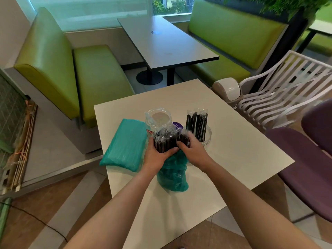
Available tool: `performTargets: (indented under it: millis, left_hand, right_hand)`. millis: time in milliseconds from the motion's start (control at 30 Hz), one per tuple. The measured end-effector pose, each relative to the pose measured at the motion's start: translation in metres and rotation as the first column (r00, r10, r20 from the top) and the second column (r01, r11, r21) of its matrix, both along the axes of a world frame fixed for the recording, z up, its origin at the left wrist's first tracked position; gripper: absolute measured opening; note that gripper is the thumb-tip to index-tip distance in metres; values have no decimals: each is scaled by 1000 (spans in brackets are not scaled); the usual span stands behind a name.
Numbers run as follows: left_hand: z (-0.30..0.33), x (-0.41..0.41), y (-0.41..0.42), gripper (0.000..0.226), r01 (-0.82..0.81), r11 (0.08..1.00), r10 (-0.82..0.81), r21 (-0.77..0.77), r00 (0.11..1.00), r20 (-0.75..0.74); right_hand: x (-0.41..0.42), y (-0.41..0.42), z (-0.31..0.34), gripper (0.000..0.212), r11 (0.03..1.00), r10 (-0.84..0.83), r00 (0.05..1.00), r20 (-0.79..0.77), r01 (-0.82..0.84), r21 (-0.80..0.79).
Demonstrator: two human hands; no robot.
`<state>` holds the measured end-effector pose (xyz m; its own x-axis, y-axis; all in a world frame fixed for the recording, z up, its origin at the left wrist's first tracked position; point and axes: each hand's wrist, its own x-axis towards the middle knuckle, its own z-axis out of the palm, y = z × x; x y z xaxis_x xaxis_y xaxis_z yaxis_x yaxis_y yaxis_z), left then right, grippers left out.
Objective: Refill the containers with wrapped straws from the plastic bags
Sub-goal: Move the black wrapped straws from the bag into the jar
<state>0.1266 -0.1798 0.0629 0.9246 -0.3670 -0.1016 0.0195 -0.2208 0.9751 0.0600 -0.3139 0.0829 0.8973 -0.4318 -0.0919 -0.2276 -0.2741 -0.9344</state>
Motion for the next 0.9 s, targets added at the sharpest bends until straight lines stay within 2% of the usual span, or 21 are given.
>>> performTargets:
  millis: [167,433,633,767,900]
  left_hand:
    - [2,1,-1,76,-33,999,33,10,999,-2]
    - [-4,7,-4,79,-48,998,48,39,999,-1]
    - [-3,8,-5,82,-62,998,62,23,998,3]
    - [-2,9,-7,79,-65,998,65,14,998,1]
    - [2,9,-8,69,-57,998,56,18,998,6]
  right_hand:
    - [0,-3,2,34,1000,-1,1000,-24,1,13]
    - [-3,-4,3,52,992,65,998,-25,-62,110]
    - [0,-5,10,29,995,-10,1000,-15,12,94]
    - [3,-5,23,34,998,-31,1000,4,31,54]
    - [9,-12,39,23,999,-35,999,2,35,-13]
